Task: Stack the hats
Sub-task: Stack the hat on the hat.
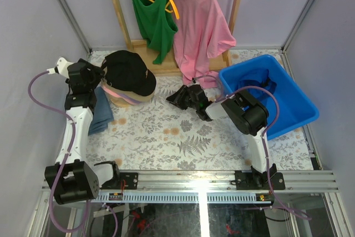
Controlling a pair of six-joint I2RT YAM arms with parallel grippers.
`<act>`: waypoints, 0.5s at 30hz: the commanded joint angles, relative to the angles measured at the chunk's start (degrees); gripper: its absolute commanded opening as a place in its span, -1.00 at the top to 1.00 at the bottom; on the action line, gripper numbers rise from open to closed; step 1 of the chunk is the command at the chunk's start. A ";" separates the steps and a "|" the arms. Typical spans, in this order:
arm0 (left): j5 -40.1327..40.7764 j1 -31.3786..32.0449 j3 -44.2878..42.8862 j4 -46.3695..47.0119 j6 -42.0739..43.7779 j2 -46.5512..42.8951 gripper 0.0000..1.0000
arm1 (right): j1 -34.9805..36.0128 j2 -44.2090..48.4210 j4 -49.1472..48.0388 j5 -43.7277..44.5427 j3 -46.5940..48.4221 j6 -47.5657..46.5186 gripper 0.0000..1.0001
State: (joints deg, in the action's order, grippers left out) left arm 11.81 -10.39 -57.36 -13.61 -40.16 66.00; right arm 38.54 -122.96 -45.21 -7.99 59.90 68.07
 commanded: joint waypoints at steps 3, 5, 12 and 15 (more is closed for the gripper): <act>-3.25 -0.85 2.34 7.94 -2.20 -3.20 -0.21 | -0.49 3.07 -1.19 1.30 0.77 -1.16 0.16; -3.63 -1.03 2.11 7.77 -2.17 -3.02 -0.21 | -0.49 3.09 -1.36 1.23 0.73 -1.05 0.16; -5.17 -1.02 1.73 7.68 -1.89 -1.47 -0.19 | -0.74 3.34 -2.02 0.95 0.38 -0.90 0.16; -5.80 -1.03 1.40 7.64 -1.53 -0.61 -0.17 | -0.82 3.48 -2.33 0.87 0.34 -0.70 0.15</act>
State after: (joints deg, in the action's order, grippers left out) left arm 7.75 -11.03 -55.75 -9.06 -41.78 64.40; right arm 38.39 -122.96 -45.28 -8.01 59.90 68.07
